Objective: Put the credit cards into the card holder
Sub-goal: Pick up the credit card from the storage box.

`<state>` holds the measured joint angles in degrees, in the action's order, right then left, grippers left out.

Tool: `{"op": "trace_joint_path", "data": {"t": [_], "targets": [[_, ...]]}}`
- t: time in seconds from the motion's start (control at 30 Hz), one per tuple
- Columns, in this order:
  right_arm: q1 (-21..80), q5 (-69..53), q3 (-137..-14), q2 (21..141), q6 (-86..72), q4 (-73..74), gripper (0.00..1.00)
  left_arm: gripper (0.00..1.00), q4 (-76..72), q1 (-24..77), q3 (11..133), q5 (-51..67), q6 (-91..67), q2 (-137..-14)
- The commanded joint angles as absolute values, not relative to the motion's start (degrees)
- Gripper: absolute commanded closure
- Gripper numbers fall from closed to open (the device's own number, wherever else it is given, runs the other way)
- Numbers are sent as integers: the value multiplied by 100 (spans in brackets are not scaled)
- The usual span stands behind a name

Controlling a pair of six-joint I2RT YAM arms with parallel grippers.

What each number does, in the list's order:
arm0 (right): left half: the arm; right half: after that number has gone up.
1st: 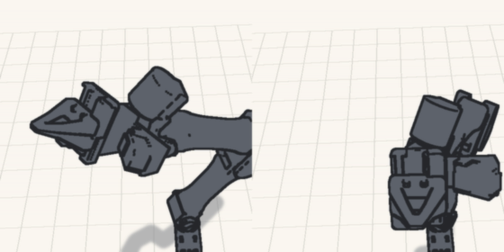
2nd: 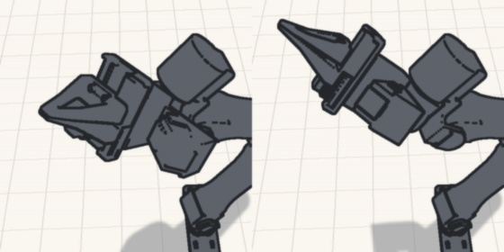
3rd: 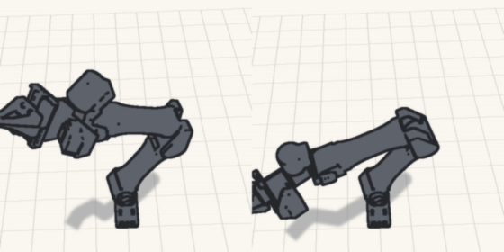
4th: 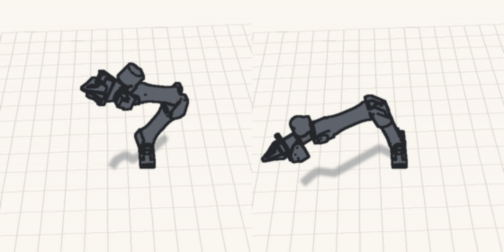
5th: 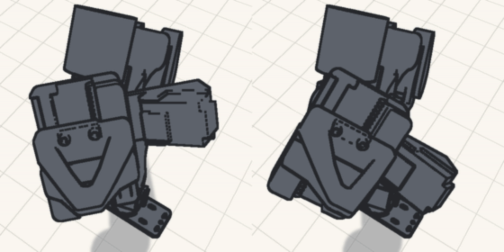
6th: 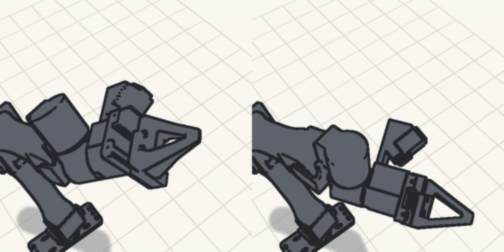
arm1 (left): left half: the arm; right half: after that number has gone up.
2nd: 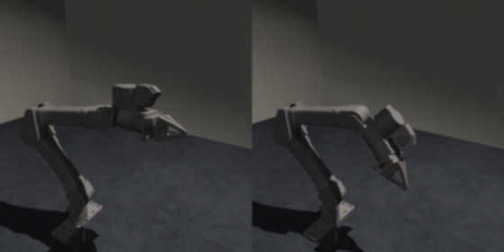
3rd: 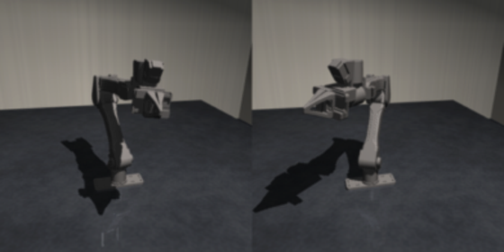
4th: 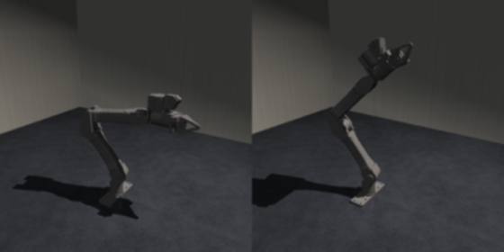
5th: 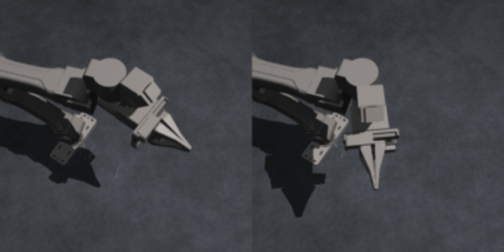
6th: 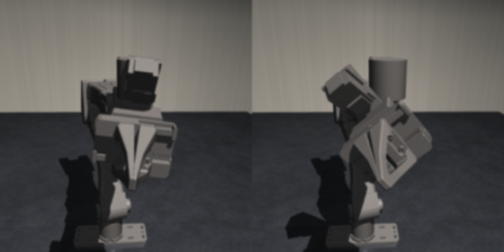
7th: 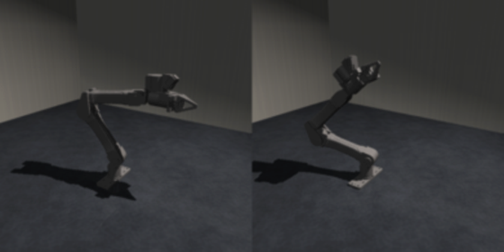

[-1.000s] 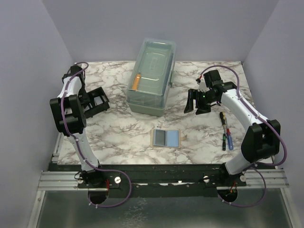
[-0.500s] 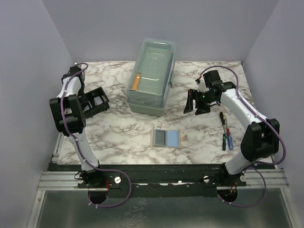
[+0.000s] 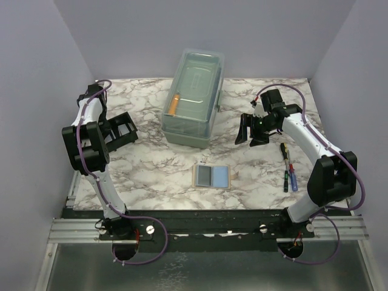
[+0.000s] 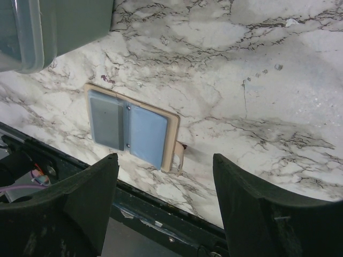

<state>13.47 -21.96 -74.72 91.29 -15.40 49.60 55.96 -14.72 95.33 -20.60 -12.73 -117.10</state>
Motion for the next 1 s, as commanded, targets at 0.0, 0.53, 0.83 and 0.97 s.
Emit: {"op": "trace_joint_path", "data": {"t": [0.0,0.53,0.83,0.97], "targets": [[1314,-2297,-7515,9176,-1529,5036,26,71,5783,-1564,9543,-2105,-1179,-11398],[1306,-2280,-7427,9127,-1521,5050,26,84,5777,-1564,9794,-1745,-1205,-11265],[1307,-2332,-7387,9119,-1539,5050,26,94,5691,-1564,9800,-1725,-1178,-11069],[1310,-2352,-7380,9068,-1560,5062,26,100,5584,-1557,9779,-1699,-1142,-10940]]}}
